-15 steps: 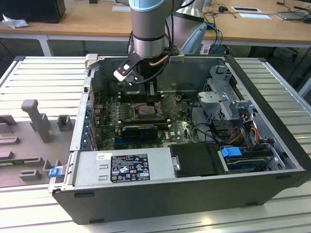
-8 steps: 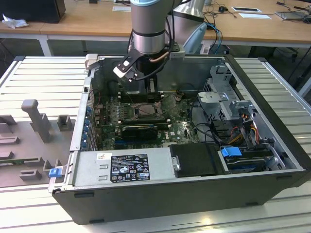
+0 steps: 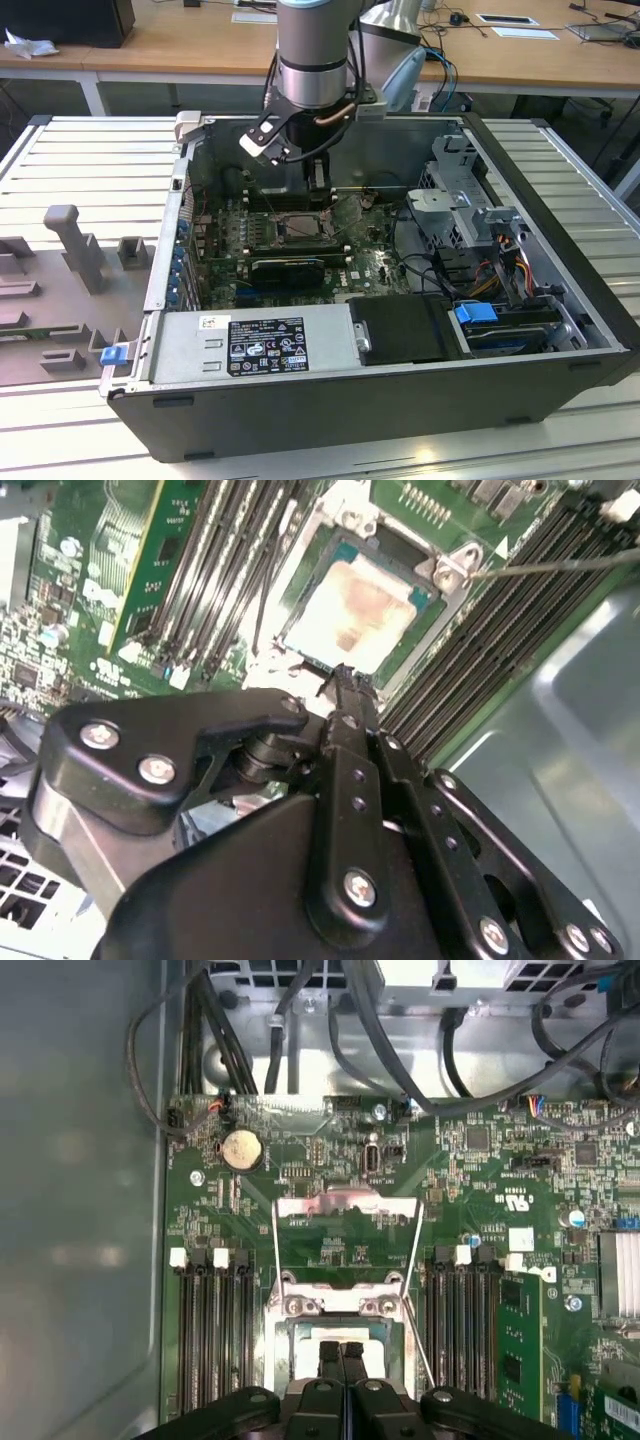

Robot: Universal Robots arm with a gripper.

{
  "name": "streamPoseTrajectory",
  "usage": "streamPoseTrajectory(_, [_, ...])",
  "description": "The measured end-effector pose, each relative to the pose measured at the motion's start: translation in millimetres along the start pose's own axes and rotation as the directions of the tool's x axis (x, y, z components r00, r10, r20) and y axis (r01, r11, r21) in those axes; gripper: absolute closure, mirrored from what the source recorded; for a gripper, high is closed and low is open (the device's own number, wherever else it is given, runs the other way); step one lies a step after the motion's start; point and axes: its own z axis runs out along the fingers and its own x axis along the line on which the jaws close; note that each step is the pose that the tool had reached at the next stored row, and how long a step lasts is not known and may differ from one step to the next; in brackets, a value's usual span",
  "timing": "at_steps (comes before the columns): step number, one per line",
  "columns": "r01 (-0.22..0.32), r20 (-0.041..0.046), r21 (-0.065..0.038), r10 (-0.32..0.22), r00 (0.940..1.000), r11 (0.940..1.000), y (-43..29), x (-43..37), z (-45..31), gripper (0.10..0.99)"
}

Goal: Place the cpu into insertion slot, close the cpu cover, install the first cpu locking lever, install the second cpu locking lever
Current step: 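Close the cpu cover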

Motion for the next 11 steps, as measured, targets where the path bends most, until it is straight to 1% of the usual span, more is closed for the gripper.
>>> streamPoseTrajectory(5, [0.0,-0.0001,0.0,0.0,1.0,1.0,0.4,0.2,-5.0,0.98])
streamPoseTrajectory(8, [0.0,-0.0004,0.0,0.0,1.0,1.0,1.0,0.2,-6.3,0.98])
streamPoseTrajectory(9, [0.0,-0.0004,0.0,0.0,1.0,1.0,1.7,0.2,-6.3,0.98])
streamPoseTrajectory(11, [0.0,-0.0001,0.0,0.0,1.0,1.0,5.6,0.2,-6.1,0.98])
